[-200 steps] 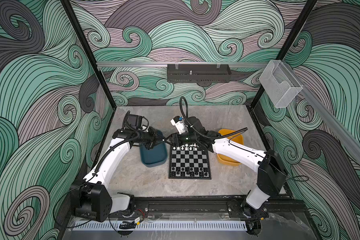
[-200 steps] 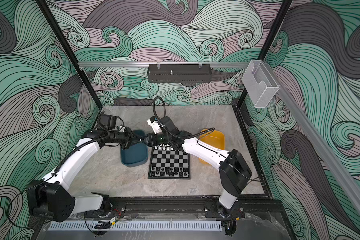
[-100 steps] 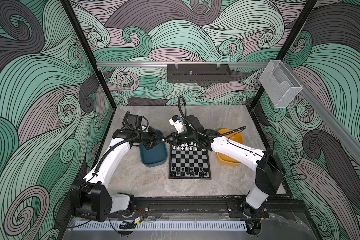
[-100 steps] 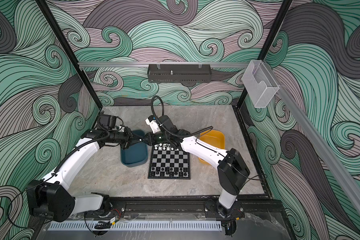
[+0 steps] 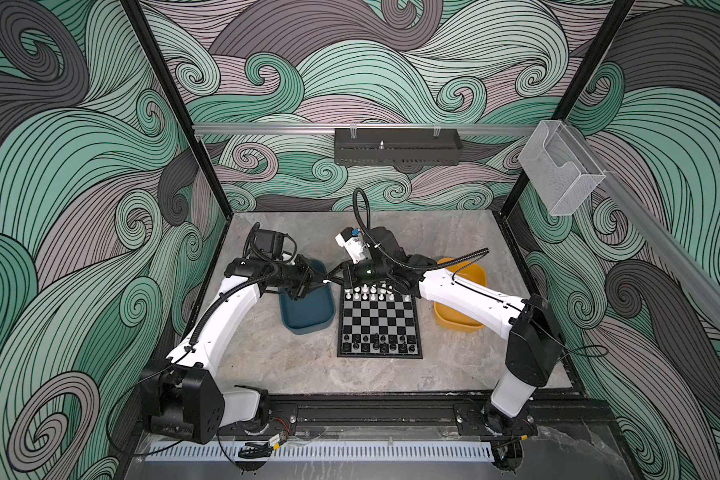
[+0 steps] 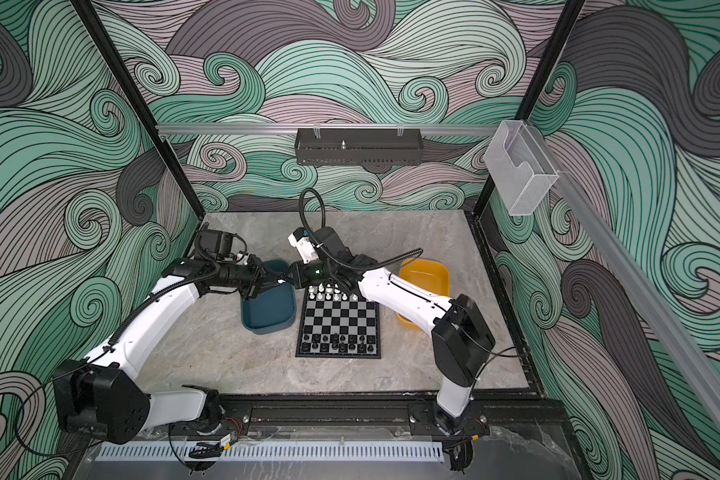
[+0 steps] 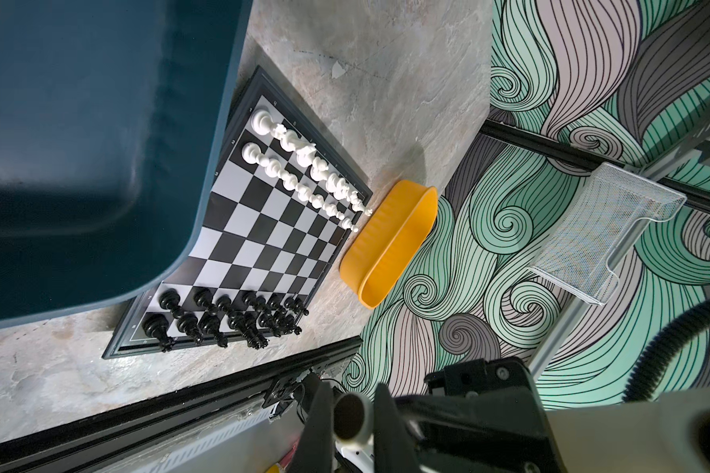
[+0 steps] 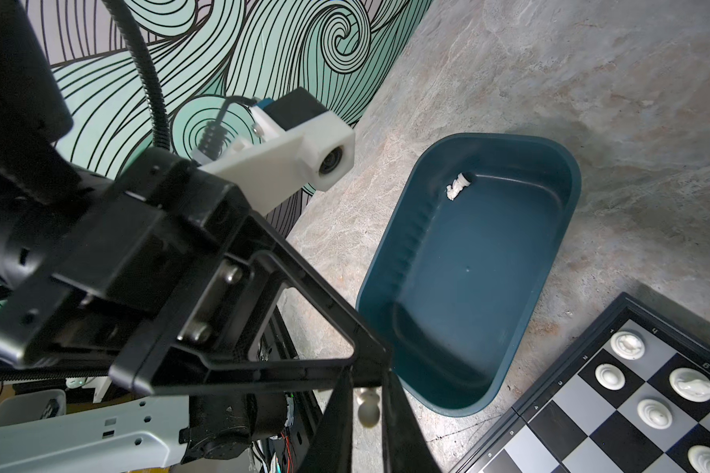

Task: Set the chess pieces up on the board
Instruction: 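Close the right gripper on the white pawn held by the left gripper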

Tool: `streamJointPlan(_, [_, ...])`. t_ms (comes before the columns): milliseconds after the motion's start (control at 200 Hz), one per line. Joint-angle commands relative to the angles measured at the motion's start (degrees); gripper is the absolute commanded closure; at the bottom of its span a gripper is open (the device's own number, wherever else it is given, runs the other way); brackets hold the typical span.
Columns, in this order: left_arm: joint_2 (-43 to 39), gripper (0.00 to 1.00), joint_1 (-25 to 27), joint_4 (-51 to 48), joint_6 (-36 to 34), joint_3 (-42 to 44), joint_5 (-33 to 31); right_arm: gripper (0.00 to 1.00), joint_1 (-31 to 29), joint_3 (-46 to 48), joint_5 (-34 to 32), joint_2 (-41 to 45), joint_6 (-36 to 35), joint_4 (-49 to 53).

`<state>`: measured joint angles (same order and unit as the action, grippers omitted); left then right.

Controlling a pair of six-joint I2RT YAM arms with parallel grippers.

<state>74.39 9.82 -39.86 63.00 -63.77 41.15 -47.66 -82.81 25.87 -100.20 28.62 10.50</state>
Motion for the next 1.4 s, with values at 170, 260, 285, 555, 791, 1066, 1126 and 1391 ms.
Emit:
streamJointPlan(170, [-0.46, 0.86, 0.19, 1.05, 1.19, -0.48, 0.82, 0.71, -0.90, -1.31, 0.41, -1.41, -1.33, 1.86])
streamJointPlan(260, [-0.47, 0.86, 0.17, 0.95, 1.22, -0.22, 0.61, 0.74, -0.93, -1.50, 0.43, -1.62, -1.22, 1.99])
streamJointPlan(285, [-0.54, 0.86, 0.17, 1.21, 1.32, -0.07, 0.56, 0.74, -0.89, -1.55, 0.40, -1.65, -1.20, 2.02])
streamJointPlan(555, [-0.79, 0.86, 0.19, 1.65, 1.55, 0.40, 0.48, 0.78, -0.94, -2.44, 0.97, -2.72, -0.69, 2.17])
streamJointPlan(791, [-0.91, 0.86, 0.18, 2.13, 1.81, 0.92, 0.16, 0.83, -0.93, -3.06, 1.48, -3.49, 0.33, 2.29])
streamJointPlan(1066, [-1.36, 0.86, 0.28, 2.47, 1.59, 0.75, -1.46, 0.82, -0.94, -4.04, 2.34, -4.66, 1.63, 2.96])
streamJointPlan(1126, [-1.27, 0.86, 0.28, 2.41, 1.40, 0.84, -1.72, 0.79, -0.93, -4.11, 2.42, -4.86, 1.92, 2.92])
streamJointPlan(1391, [-1.03, 0.86, 0.32, 2.55, 1.02, 1.01, -2.17, 0.82, -0.95, -4.27, 3.21, -5.31, 2.66, 2.27])
